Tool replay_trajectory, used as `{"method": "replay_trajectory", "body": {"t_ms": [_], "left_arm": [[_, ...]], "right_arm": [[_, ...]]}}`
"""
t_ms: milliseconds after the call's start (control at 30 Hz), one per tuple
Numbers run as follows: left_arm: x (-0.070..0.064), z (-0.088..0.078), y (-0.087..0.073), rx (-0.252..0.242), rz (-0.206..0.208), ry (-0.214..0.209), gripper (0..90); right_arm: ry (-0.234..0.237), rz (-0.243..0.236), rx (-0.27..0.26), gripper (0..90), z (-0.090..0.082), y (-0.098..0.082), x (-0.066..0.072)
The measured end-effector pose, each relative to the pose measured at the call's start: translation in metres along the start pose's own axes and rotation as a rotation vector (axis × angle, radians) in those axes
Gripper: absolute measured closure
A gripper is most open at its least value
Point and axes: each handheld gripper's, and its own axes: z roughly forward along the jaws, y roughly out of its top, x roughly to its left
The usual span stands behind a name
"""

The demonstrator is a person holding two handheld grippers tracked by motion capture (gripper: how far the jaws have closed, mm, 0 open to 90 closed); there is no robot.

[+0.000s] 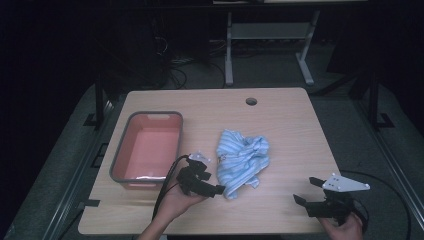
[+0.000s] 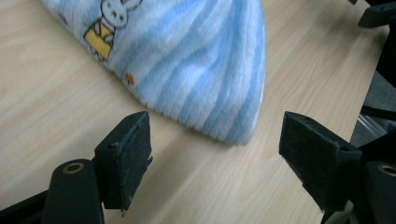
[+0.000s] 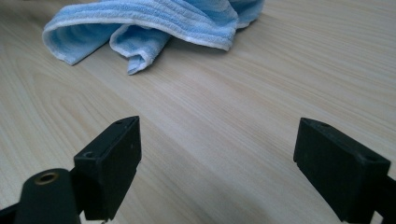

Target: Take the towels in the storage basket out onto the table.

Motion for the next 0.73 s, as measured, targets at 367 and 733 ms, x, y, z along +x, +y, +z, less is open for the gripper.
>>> {"method": "replay_trajectory", "body": {"t_ms": [367, 733], "left_arm": [[-0.003, -0.002, -0.019, 0.003, 0.02, 0.008, 25.2], [-0.013, -0.003, -0.043, -0.011, 0.068, 0.044, 25.1]], "right_arm": [[-0.006, 0.003, 0.0, 14.5, 0.0, 0.0, 0.0], [-0.001, -0.007, -0.005, 14.5, 0.0, -0.001, 0.004]]}}
